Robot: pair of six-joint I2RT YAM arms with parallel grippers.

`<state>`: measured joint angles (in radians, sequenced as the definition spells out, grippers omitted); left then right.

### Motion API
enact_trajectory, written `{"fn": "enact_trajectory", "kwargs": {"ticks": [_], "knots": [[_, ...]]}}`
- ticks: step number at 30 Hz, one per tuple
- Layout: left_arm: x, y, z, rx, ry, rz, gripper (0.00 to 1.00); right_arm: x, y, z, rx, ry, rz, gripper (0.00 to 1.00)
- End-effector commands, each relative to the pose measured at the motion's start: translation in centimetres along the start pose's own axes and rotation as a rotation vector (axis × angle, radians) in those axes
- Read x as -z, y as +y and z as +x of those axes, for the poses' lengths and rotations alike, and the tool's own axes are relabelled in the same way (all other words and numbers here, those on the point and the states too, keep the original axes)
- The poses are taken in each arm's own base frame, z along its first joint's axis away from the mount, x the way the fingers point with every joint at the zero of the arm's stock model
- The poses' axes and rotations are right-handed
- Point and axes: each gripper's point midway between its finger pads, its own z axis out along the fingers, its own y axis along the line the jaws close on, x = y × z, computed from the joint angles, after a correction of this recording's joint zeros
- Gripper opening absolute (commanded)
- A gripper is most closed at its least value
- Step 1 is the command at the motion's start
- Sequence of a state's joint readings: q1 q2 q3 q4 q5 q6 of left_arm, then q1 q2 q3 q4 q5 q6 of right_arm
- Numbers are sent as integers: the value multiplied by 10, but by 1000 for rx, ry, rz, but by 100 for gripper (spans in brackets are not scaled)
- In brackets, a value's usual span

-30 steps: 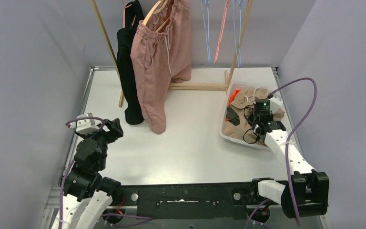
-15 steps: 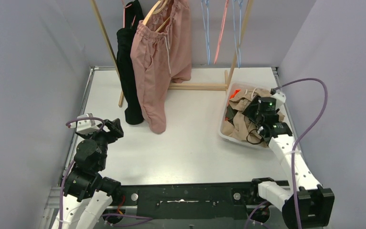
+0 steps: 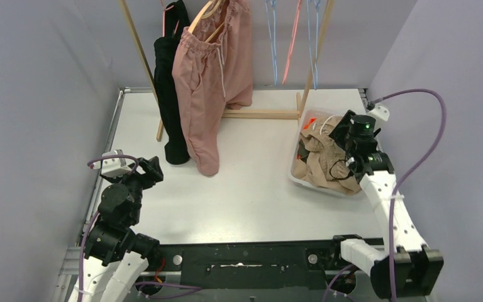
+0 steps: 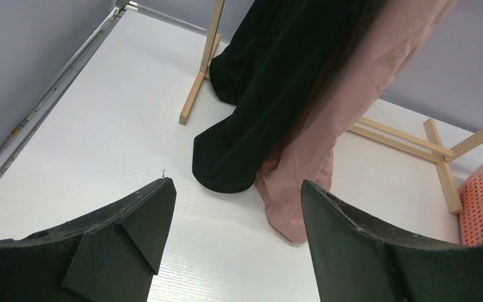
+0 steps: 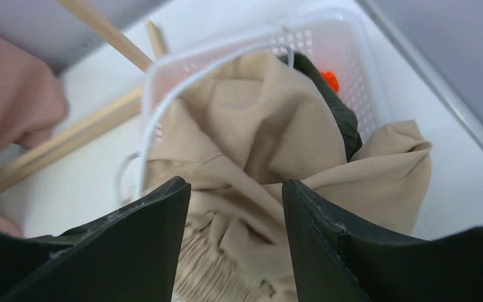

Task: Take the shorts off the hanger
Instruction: Place the shorts in the basket.

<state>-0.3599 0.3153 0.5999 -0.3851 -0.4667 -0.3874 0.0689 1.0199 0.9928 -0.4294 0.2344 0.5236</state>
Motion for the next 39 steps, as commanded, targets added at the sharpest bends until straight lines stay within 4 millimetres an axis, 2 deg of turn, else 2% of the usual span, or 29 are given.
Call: {"fn": "enact_trajectory", "kwargs": {"ticks": [1, 3, 4, 5, 8, 12, 16, 19, 21, 27, 29, 31, 33, 36, 39], "knots": [[1, -8, -16, 18, -55, 35, 73, -51, -12, 67, 31, 204, 33, 53], [1, -8, -16, 18, -57, 35, 73, -64, -14, 122, 21, 374, 25, 47], [1, -8, -16, 18, -56, 35, 73, -66, -12, 150, 16, 456, 4, 43], [1, -7, -16, 18, -56, 33, 73, -63, -9, 174, 9, 496, -8, 44], [0, -7, -16, 16, -56, 32, 73, -53, -17, 222, -8, 567, 35, 46], [0, -9, -15, 15, -54, 44, 73, -49, -34, 235, 60, 613, 117, 47], [1, -7, -16, 15, -60, 37, 73, -33, -31, 241, 125, 656, 99, 42], [1, -7, -16, 15, -59, 36, 73, -19, -20, 233, 96, 596, 47, 41], [1, -9, -16, 15, -57, 43, 73, -15, -18, 216, 76, 527, 32, 41], [1, -11, -15, 14, -54, 53, 73, -7, -13, 142, 60, 301, 1, 50], [0, -11, -14, 13, -51, 54, 73, -1, -5, 109, 49, 234, -21, 53], [0, -11, -14, 12, -49, 55, 73, 7, 8, 84, 53, 185, -71, 59], [0, -12, -12, 11, -44, 56, 73, 16, 21, 64, 46, 153, -127, 61], [-1, -13, -11, 6, -37, 63, 73, 34, 40, 48, -2, 132, -217, 62], [-2, -15, -9, 2, -32, 71, 73, 57, 72, 51, -78, 119, -422, 66]]}}
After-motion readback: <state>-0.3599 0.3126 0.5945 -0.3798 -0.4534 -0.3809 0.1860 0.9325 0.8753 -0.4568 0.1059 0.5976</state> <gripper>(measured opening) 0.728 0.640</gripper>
